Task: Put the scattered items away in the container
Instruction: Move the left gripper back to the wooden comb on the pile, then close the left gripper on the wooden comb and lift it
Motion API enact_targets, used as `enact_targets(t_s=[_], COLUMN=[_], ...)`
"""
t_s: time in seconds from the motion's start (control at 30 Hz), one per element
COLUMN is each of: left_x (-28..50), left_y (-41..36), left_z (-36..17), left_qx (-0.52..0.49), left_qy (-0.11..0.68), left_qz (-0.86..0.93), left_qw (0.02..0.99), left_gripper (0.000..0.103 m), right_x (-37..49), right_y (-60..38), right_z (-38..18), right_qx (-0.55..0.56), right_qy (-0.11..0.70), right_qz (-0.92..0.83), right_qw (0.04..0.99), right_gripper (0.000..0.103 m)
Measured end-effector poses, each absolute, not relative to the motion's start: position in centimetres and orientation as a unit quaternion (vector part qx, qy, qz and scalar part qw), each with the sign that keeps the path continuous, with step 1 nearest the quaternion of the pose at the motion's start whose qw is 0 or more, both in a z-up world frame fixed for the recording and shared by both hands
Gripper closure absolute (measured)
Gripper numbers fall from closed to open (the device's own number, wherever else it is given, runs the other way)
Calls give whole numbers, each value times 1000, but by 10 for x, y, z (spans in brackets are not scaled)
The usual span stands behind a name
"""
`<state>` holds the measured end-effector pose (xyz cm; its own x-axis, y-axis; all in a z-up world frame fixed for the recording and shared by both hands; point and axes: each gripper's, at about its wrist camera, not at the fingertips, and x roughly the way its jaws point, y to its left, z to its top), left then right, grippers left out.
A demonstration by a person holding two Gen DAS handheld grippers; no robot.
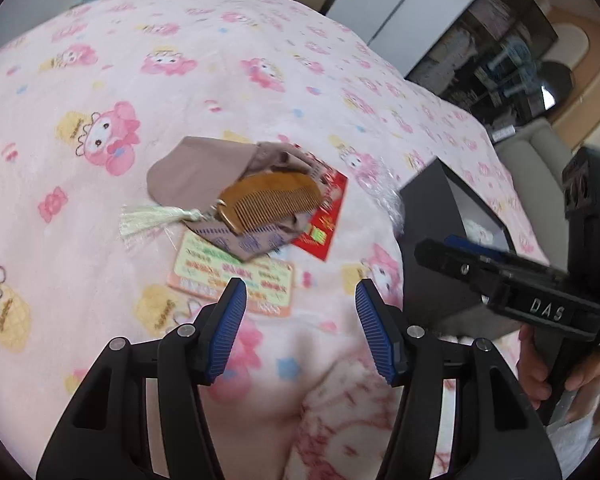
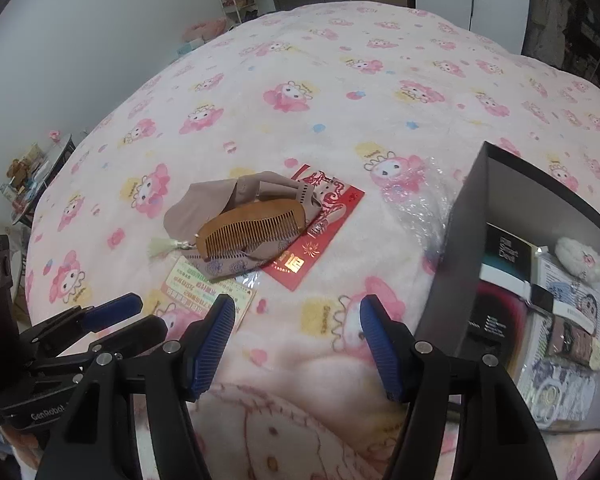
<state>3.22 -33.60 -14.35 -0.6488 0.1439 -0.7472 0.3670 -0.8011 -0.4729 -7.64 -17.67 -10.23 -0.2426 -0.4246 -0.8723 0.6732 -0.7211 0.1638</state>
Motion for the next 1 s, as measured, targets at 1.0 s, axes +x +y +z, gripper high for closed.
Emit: enact_targets(t_s=[1.0], left_x=[-32], left_y=[-392], left_z=[-206], left_qx=[441], left_qy=[351], left_qz=[-819], left_qw=[106], left_gripper=[73], right_x=[-167], right_y=[-274], right_z=[-193], right_qx=[594], right_qy=[87], right_qz=[-689], right_qw=[406], right_gripper=[53])
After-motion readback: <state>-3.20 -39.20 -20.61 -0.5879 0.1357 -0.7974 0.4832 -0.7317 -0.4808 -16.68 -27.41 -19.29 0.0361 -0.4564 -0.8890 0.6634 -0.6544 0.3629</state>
